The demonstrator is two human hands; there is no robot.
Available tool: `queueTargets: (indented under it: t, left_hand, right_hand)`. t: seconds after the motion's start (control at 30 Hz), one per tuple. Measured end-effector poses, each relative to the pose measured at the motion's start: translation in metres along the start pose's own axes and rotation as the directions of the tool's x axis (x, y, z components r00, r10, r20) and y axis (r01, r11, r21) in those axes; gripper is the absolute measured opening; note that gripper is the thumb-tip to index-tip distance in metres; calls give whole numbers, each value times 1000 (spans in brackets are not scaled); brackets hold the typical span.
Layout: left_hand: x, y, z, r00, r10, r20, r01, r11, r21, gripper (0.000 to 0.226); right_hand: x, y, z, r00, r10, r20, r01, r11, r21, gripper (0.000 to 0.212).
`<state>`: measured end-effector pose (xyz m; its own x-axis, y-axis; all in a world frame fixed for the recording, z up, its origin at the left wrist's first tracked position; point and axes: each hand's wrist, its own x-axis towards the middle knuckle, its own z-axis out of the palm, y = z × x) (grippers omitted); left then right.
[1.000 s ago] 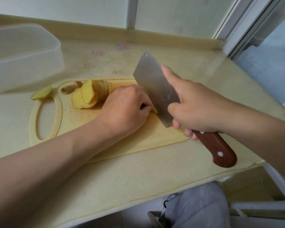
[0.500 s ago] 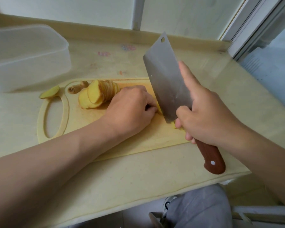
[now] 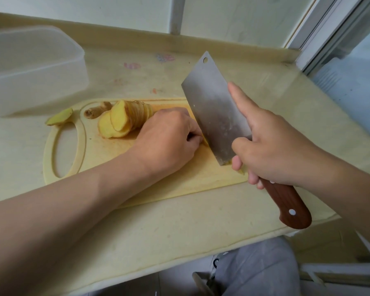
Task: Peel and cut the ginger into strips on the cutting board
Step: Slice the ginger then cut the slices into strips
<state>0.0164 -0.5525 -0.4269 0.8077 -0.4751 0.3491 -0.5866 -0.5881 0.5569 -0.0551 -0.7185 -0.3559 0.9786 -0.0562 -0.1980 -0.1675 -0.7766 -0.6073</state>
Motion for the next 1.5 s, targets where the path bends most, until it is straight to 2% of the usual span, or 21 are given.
queueTargets:
  t: [0.2,0.37,0.57,0.77,0.97,1.3,1.5]
  left_hand:
    - [1,-1,1,1000,14,-5,-14,1000,6,14]
    - [2,-3,3,1000,14,-27,-13,1000,10,13]
    - [2,-3,2,1000,12,-28,-12,1000,-6,12]
    - [2,-1,2,999,21,-29,-20,1000,7,11]
    - [1,-1,2,999,37,-31,-36,999,24,9]
    - [0,-4,4,997,63,-42,-61,997,54,8]
    - [-1,0,3,996,53,-66,-47,995,89,6]
  right_hand:
    - [8,-8,-3,998,21,61,-16,997,-75,95]
    - [22,-13,-5,994,41,106,-35,998,-58,97]
    - [50,-21,-1,995,44,89,-41,999,-34,98]
    - [46,-12,4,997,69,19,-70,991,117,100]
    - [62,-14,-1,998,62,29,-65,987,145,96]
    - [44,22,-41,999,50,0,-46,931,363,73]
    - [39,49,-30,999,27,18,-33,876,480,78]
